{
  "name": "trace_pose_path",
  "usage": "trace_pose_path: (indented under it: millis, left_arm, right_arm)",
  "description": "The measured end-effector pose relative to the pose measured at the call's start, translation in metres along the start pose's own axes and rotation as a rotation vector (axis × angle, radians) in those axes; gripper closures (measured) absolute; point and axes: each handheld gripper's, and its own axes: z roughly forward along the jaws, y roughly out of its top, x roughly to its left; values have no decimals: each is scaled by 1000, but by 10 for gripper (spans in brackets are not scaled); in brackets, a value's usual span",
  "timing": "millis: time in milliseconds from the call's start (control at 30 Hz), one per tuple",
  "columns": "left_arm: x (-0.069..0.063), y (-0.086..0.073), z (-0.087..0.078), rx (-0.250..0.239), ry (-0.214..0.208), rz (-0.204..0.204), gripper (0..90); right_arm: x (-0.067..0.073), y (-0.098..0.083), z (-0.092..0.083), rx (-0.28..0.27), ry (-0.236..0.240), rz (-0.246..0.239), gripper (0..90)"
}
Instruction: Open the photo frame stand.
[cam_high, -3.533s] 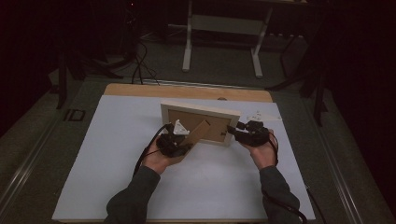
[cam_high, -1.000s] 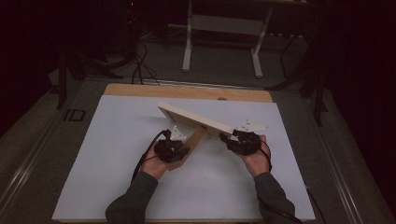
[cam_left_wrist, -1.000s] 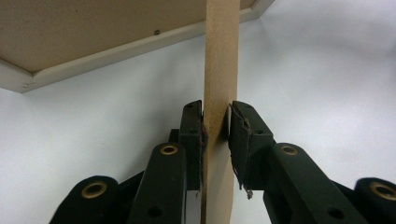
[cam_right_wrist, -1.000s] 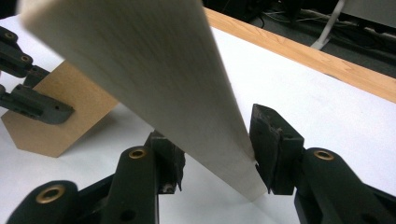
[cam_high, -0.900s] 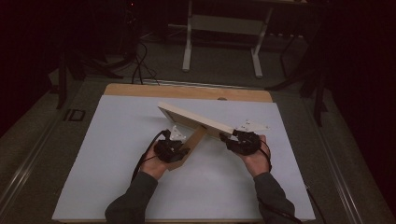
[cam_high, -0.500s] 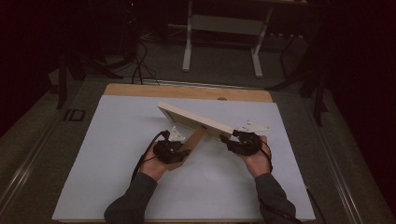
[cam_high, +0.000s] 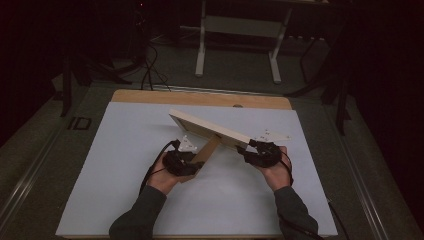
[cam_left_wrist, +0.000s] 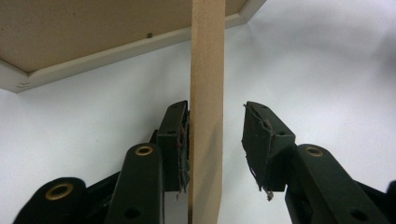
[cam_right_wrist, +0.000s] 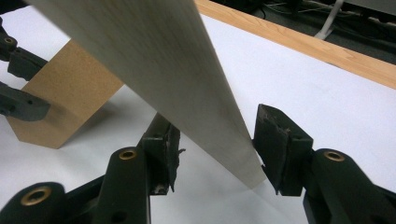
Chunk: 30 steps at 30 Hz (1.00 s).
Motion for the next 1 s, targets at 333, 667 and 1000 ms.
trace_pose_path:
  millis: [333,667,1000]
  left_arm:
    - [0,0,-6,0,-2,5,603]
    - [1,-1,-13,-16,-3,-11,604]
    - [6,1,-21,-47,-20,-48,630]
  right_arm:
    - [-2,-4,-1,13,0,2,503]
    - [-3,-6,-1,24,8,4,502]
    - [-5,-10,-2,37,13,5,503]
